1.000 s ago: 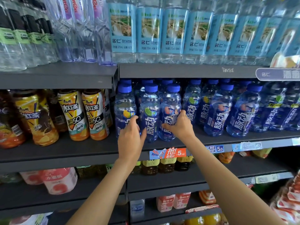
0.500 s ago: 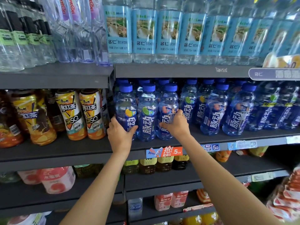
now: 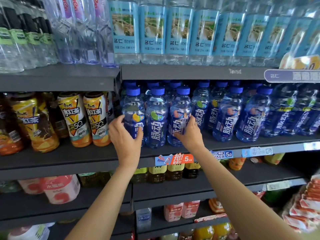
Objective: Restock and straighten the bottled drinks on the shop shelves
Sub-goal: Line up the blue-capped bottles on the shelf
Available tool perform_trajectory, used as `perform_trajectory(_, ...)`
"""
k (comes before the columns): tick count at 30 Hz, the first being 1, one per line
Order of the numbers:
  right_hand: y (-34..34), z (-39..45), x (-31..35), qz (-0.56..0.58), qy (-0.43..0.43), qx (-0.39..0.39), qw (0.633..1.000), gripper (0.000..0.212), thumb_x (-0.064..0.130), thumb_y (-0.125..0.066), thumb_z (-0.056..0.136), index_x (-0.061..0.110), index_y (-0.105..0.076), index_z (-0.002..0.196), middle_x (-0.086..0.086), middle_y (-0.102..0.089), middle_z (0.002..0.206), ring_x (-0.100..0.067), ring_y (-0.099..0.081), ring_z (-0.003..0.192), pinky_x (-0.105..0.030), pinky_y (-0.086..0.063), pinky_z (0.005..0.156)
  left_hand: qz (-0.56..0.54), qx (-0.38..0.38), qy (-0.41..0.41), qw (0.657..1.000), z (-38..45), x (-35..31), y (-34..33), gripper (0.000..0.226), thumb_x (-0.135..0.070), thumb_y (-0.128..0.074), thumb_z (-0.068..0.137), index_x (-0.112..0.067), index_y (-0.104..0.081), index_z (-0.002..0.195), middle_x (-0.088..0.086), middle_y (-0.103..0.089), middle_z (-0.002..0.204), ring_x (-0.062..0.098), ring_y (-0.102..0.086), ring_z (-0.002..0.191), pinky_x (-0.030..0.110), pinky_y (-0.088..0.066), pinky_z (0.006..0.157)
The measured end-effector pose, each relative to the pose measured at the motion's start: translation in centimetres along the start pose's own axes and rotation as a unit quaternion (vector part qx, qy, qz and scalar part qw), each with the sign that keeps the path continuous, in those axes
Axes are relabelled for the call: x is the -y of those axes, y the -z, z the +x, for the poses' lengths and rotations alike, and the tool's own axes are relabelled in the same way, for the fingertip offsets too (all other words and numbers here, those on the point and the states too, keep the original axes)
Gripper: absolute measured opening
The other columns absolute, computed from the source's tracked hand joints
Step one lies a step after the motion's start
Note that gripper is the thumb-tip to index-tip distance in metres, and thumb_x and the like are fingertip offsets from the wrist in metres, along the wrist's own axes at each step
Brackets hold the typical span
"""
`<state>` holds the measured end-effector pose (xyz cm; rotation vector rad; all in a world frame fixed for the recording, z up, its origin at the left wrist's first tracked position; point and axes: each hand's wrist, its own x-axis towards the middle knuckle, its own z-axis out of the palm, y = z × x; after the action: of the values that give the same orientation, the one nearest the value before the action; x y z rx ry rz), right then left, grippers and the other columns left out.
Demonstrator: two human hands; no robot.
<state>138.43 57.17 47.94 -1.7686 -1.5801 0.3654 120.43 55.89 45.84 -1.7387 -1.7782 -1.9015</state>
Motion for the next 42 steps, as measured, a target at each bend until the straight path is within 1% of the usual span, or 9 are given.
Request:
perform_trajectory(4, 0.5, 0.1, -1.0, -0.001, 0.028, 0.015, 1.000, 0.074, 0.019, -0.068, 0.084, 0.009, -0.020, 0.140, -0.015, -0.052, 0.130, -0.032, -0.052, 0.116, -0.038, -0.044, 0.086, 0.015, 0.009, -0.103, 0.995, -1.7, -2.7, -1.7, 0.043, -0.018, -0.061, 0.080, -0.010, -0.044, 0.119, 0.017, -0.049, 0.117, 0.024, -0.043, 0.108, 0.033, -0.037, 0.090)
perform_trajectory(8, 2.9, 1.2, -2.6, 0.037, 0.059, 0.049, 0.996, 0.064, 0.031, -0.065, 0.085, 0.009, -0.036, 0.138, -0.009, -0.060, 0.119, -0.025, -0.057, 0.109, -0.026, -0.042, 0.082, 0.033, 0.051, -0.171, 0.983, -2.0, -4.9, -3.9, 0.048, -0.026, -0.056, 0.081, -0.019, -0.036, 0.124, 0.013, -0.049, 0.124, 0.019, -0.038, 0.115, 0.040, -0.039, 0.096)
perform_trajectory(10, 4.3, 2.3, -3.8, 0.104, 0.026, -0.005, 0.994, 0.051, 0.035, -0.058, 0.090, 0.006, -0.047, 0.131, -0.009, -0.060, 0.119, -0.023, -0.056, 0.110, -0.025, -0.041, 0.083, 0.049, 0.060, -0.189, 0.979, -2.0, -5.7, -5.1, 0.052, -0.035, -0.051, 0.084, -0.019, -0.033, 0.130, 0.011, -0.046, 0.132, 0.018, -0.035, 0.121, 0.042, -0.036, 0.100)
perform_trajectory(13, 5.1, 4.7, -5.5, 0.086, -0.042, -0.084, 0.992, 0.047, 0.032, -0.052, 0.093, -0.003, -0.045, 0.125, -0.020, -0.058, 0.118, -0.035, -0.055, 0.110, -0.038, -0.044, 0.086, 0.114, 0.047, -0.193, 0.973, -2.0, -6.8, -7.1, 0.063, -0.047, -0.046, 0.083, -0.014, -0.033, 0.135, 0.009, -0.043, 0.140, 0.020, -0.033, 0.127, 0.044, -0.028, 0.105)
perform_trajectory(19, 3.4, 8.2, -6.2, -0.035, -0.067, -0.006, 0.997, 0.081, 0.037, -0.062, 0.087, -0.005, -0.016, 0.140, -0.023, -0.048, 0.130, -0.038, -0.053, 0.115, -0.043, -0.044, 0.087, 0.248, 0.020, -0.193, 0.949, -2.6, -6.8, -10.1, 0.090, -0.042, -0.075, 0.069, -0.010, -0.030, 0.139, 0.010, -0.049, 0.138, 0.027, -0.049, 0.125, 0.042, -0.011, 0.110)
perform_trajectory(25, 1.3, 10.3, -5.8, -0.006, -0.022, 0.000, 1.000, 0.059, 0.030, -0.065, 0.085, -0.001, -0.032, 0.123, -0.019, -0.050, 0.125, -0.036, -0.054, 0.113, -0.041, -0.045, 0.085, 0.265, 0.003, -0.206, 0.942, -2.5, -6.5, -10.3, 0.089, -0.043, -0.073, 0.073, -0.009, -0.026, 0.140, 0.010, -0.047, 0.139, 0.019, -0.032, 0.128, 0.041, -0.008, 0.111)
perform_trajectory(33, 0.7, 10.0, -6.2, -0.004, 0.002, 0.002, 1.000, 0.062, 0.026, -0.064, 0.086, 0.001, -0.027, 0.130, -0.018, -0.037, 0.132, -0.037, -0.049, 0.116, -0.041, -0.046, 0.081, 0.296, 0.013, -0.198, 0.934, -2.7, -6.4, -10.4, 0.087, -0.044, -0.068, 0.075, -0.008, -0.025, 0.141, 0.009, -0.044, 0.142, 0.017, -0.029, 0.130, 0.041, -0.007, 0.112)
perform_trajectory(38, 3.9, 6.3, -7.0, -0.054, 0.298, -0.206, 0.930, 0.048, 0.000, -0.061, 0.076, 0.000, -0.046, 0.122, -0.022, -0.042, 0.129, -0.033, -0.039, 0.115, -0.043, -0.044, 0.094, 0.310, 0.008, -0.193, 0.931, -3.3, -6.4, -10.8, 0.079, -0.043, -0.058, 0.081, -0.004, -0.025, 0.141, 0.012, -0.042, 0.143, 0.021, -0.029, 0.131, 0.043, -0.011, 0.113)
perform_trajectory(42, 8.2, 6.2, -8.2, -0.114, 0.241, -0.364, 0.893, 0.056, 0.011, -0.064, 0.072, 0.004, -0.044, 0.124, -0.023, -0.035, 0.134, -0.040, -0.039, 0.119, -0.052, -0.038, 0.100, 0.301, 0.008, -0.169, 0.938, -4.0, -6.7, -11.4, 0.073, -0.038, -0.058, 0.084, -0.001, -0.027, 0.139, 0.016, -0.044, 0.140, 0.030, -0.046, 0.122, 0.045, -0.021, 0.111)
